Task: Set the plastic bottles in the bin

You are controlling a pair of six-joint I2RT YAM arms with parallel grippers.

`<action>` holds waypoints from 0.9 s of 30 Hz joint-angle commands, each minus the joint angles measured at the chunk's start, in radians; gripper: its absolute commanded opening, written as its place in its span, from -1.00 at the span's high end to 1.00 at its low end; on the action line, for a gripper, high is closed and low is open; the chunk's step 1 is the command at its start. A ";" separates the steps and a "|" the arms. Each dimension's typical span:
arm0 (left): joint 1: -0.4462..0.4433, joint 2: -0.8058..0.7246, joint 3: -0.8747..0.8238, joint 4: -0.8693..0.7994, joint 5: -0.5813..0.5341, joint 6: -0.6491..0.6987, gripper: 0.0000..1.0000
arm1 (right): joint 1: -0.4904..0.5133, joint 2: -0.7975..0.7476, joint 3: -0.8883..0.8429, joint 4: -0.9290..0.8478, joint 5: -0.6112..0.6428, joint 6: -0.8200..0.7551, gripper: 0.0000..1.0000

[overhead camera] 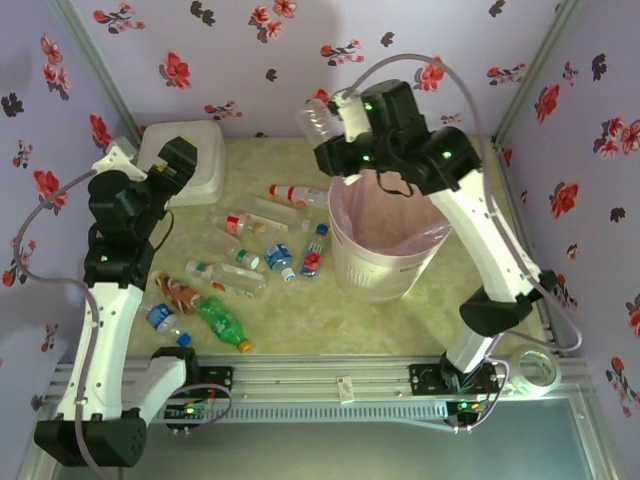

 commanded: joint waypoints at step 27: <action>0.102 0.018 -0.191 -0.298 -0.233 0.313 -0.99 | -0.069 0.012 -0.228 -0.512 0.288 -0.098 0.16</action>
